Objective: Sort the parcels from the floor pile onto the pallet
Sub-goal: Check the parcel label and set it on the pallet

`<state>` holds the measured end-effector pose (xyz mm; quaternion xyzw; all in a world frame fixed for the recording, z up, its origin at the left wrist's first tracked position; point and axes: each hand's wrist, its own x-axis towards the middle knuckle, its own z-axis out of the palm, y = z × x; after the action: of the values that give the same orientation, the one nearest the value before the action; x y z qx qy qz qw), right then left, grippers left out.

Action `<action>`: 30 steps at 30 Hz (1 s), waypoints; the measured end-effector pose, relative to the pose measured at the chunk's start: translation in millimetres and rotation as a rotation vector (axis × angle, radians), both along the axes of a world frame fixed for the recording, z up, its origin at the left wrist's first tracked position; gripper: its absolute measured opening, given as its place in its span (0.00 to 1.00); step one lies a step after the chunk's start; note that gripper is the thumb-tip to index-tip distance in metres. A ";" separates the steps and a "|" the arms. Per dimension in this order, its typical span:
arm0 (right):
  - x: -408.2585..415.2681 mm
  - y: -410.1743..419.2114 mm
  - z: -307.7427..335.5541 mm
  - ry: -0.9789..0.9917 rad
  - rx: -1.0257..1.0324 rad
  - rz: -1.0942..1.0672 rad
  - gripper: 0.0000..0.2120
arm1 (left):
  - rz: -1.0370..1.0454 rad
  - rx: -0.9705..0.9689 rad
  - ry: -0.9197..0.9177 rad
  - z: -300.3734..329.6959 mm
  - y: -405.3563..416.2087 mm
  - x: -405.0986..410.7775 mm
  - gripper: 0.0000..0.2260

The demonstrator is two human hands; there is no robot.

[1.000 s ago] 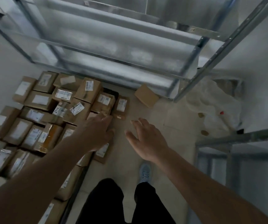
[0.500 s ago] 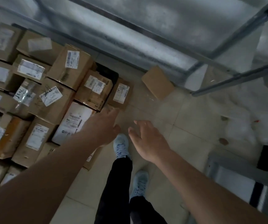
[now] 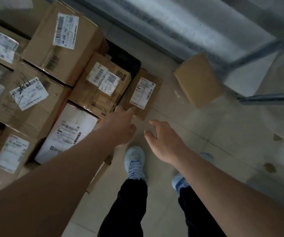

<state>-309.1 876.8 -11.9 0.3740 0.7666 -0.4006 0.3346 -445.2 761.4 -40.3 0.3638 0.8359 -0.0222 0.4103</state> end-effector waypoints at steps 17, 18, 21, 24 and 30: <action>-34.9 35.9 -189.0 0.087 -0.062 0.040 0.34 | 0.205 -0.022 0.046 -158.9 27.9 2.6 0.26; -31.7 37.0 -192.4 0.111 -0.058 0.031 0.34 | 0.225 0.027 0.062 -161.8 27.5 3.0 0.26; -27.0 41.5 -198.5 0.216 -0.045 -0.109 0.31 | 0.283 0.113 -0.018 -171.8 25.6 2.7 0.28; -26.7 50.4 -205.0 0.302 -0.082 -0.321 0.22 | 0.423 0.144 -0.177 -180.8 29.9 1.3 0.35; -32.7 62.5 -215.3 0.294 -0.250 -0.670 0.15 | 0.532 0.266 -0.216 -190.2 43.8 6.9 0.37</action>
<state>-341.9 939.3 -227.2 0.4986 0.5868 -0.6276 0.1147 -438.3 805.1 -230.5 0.1832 0.8490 0.2344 0.4367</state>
